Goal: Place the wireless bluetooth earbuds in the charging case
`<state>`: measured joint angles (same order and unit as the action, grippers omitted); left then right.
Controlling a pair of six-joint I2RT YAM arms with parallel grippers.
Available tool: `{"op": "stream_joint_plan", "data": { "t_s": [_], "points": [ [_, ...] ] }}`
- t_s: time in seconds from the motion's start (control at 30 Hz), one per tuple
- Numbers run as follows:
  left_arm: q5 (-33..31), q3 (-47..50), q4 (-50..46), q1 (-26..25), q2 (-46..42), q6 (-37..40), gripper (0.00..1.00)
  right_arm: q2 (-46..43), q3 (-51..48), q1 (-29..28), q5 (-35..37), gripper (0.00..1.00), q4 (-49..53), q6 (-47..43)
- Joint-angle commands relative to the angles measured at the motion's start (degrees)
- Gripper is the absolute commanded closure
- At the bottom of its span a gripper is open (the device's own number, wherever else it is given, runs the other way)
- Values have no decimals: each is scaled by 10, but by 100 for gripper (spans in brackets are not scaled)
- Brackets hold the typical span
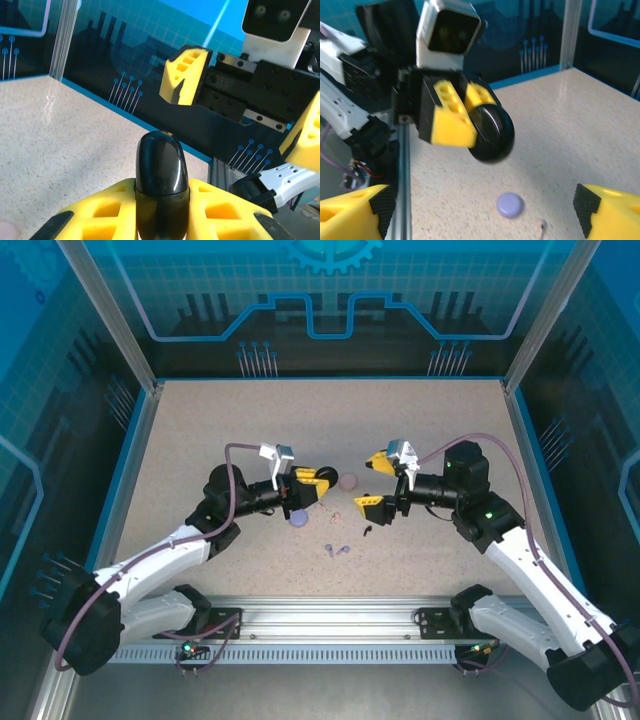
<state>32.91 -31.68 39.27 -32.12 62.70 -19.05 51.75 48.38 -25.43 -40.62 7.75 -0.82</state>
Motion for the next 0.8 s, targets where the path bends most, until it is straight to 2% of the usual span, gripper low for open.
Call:
{"op": "stream_joint_plan", "data": {
  "t_s": [0.0,0.27,0.77],
  "points": [
    [27,11,94,-4,-17,49,93,20,17,3,-83,13,-28,4],
    [75,7,90,-4,-20,85,96,107,147,-24,-126,26,123,-103],
    [80,3,79,-4,-31,92,97,178,180,-54,-129,41,140,-121]
  ]
}}
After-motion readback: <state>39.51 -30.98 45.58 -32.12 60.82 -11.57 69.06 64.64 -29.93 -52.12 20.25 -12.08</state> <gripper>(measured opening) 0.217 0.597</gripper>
